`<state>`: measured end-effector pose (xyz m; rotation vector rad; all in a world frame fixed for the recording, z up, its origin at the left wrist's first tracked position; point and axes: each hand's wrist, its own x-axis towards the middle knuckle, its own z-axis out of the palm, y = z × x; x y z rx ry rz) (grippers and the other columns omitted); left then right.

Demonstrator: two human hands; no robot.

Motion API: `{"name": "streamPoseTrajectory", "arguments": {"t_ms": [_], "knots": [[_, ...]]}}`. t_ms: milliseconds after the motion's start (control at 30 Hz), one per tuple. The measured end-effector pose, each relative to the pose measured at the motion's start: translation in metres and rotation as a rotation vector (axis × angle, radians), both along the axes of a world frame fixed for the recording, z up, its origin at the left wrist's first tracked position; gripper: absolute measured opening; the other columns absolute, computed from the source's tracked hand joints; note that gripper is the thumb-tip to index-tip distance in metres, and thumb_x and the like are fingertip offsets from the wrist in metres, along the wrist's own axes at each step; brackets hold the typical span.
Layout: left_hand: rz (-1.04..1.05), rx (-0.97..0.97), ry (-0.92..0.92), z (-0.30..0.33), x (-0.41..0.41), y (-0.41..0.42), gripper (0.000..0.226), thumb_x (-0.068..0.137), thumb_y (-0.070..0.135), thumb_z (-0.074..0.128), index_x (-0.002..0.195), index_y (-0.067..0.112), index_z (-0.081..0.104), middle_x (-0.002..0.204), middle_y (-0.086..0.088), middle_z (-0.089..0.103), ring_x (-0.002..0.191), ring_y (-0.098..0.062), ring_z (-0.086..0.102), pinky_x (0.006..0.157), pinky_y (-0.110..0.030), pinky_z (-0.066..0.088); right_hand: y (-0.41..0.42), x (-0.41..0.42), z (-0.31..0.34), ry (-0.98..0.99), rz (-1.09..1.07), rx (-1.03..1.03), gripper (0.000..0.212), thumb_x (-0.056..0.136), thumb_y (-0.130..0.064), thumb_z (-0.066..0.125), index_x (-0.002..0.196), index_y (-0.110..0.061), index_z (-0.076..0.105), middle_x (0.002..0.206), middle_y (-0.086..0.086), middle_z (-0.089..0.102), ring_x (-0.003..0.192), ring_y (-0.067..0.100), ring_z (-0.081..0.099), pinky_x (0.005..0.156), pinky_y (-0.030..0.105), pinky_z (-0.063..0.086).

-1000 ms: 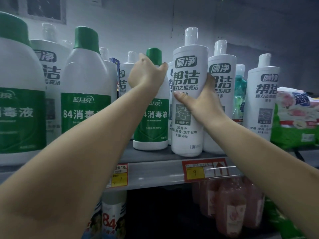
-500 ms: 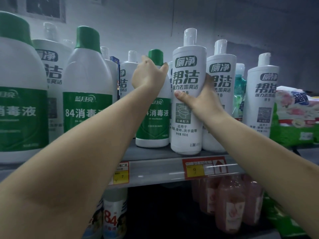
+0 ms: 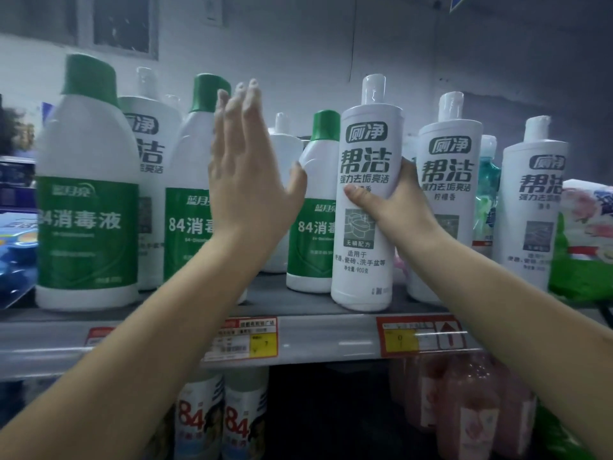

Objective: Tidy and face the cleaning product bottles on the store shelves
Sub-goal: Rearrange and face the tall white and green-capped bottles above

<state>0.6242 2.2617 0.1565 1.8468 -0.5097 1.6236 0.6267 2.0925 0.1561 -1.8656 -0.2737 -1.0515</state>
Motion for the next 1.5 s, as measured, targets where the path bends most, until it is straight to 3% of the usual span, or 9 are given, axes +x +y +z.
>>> {"name": "streamPoseTrajectory", "arguments": {"t_ms": [167, 433, 567, 767, 867, 1133, 1333, 1433, 1500], "knots": [[0.173, -0.058, 0.286, -0.010, 0.012, 0.036, 0.101, 0.078, 0.040, 0.068, 0.146, 0.007, 0.000, 0.154, -0.016, 0.008, 0.141, -0.031, 0.006, 0.116, -0.044, 0.011, 0.008, 0.001, -0.001, 0.000, 0.045, 0.015, 0.055, 0.073, -0.031, 0.075, 0.116, -0.018, 0.044, 0.108, -0.003, 0.063, 0.099, 0.018, 0.063, 0.090, 0.047, 0.051], [0.092, -0.188, 0.427, -0.015, 0.020, 0.053, 0.111, 0.069, 0.053, 0.070, 0.146, 0.012, 0.001, 0.146, -0.015, 0.022, 0.130, -0.032, 0.030, 0.099, -0.045, 0.036, 0.011, -0.001, -0.001, -0.016, 0.098, 0.020, 0.058, 0.070, -0.032, 0.076, 0.116, -0.017, 0.044, 0.108, -0.003, 0.064, 0.099, 0.019, 0.063, 0.089, 0.049, 0.051], [0.083, -0.224, 0.498, -0.017, 0.019, 0.052, 0.114, 0.065, 0.055, 0.073, 0.145, 0.016, 0.002, 0.143, -0.015, 0.025, 0.126, -0.033, 0.035, 0.095, -0.045, 0.040, 0.020, -0.002, -0.001, -0.024, 0.121, -0.001, 0.060, 0.072, -0.031, 0.075, 0.119, -0.017, 0.040, 0.108, -0.004, 0.062, 0.098, 0.017, 0.063, 0.089, 0.048, 0.052], [0.029, -0.273, 0.464, -0.013, 0.020, 0.052, 0.106, 0.065, 0.046, 0.076, 0.143, 0.016, 0.010, 0.140, -0.012, 0.030, 0.123, -0.029, 0.039, 0.094, -0.042, 0.040, 0.035, -0.001, -0.002, -0.029, 0.177, 0.018, 0.061, 0.072, -0.030, 0.076, 0.119, -0.017, 0.039, 0.110, -0.002, 0.062, 0.099, 0.019, 0.063, 0.089, 0.048, 0.052], [0.030, -0.257, 0.390, -0.010, 0.018, 0.053, 0.103, 0.063, 0.044, 0.077, 0.141, 0.015, 0.016, 0.135, -0.009, 0.036, 0.116, -0.028, 0.043, 0.085, -0.040, 0.044, 0.043, 0.000, -0.002, -0.037, 0.193, 0.014, 0.063, 0.072, -0.030, 0.075, 0.121, -0.017, 0.038, 0.111, -0.003, 0.062, 0.100, 0.018, 0.063, 0.089, 0.045, 0.052], [-0.015, -0.301, 0.218, 0.027, -0.005, 0.071, 0.098, 0.060, 0.047, 0.077, 0.137, 0.016, 0.024, 0.128, -0.006, 0.042, 0.100, -0.017, 0.040, 0.075, -0.030, 0.038, 0.082, 0.006, -0.004, -0.081, 0.281, 0.001, 0.061, 0.076, -0.024, 0.073, 0.124, -0.014, 0.036, 0.103, -0.008, 0.059, 0.094, 0.010, 0.061, 0.077, 0.024, 0.051], [0.019, -0.276, 0.211, 0.034, -0.012, 0.078, 0.097, 0.063, 0.047, 0.076, 0.137, 0.015, 0.023, 0.127, -0.005, 0.043, 0.098, -0.013, 0.037, 0.068, -0.021, 0.034, 0.116, 0.023, -0.002, -0.073, 0.325, -0.001, 0.055, 0.079, -0.021, 0.071, 0.119, -0.009, 0.035, 0.087, -0.013, 0.050, 0.075, -0.002, 0.052, 0.059, 0.009, 0.041], [0.028, -0.291, 0.216, 0.032, -0.012, 0.082, 0.097, 0.062, 0.047, 0.077, 0.137, 0.015, 0.024, 0.127, -0.005, 0.043, 0.097, -0.014, 0.037, 0.074, -0.026, 0.035, 0.128, 0.034, -0.002, -0.045, 0.355, 0.010, 0.051, 0.081, -0.017, 0.068, 0.118, -0.011, 0.034, 0.088, -0.010, 0.052, 0.075, 0.001, 0.054, 0.060, 0.013, 0.044], [0.033, -0.289, 0.216, 0.030, -0.013, 0.084, 0.096, 0.062, 0.046, 0.077, 0.136, 0.016, 0.024, 0.125, -0.005, 0.043, 0.096, -0.014, 0.037, 0.074, -0.027, 0.034, 0.135, 0.039, -0.002, -0.020, 0.373, 0.013, 0.049, 0.083, -0.014, 0.065, 0.118, -0.012, 0.032, 0.087, -0.011, 0.051, 0.081, 0.009, 0.057, 0.071, 0.023, 0.050]]}}
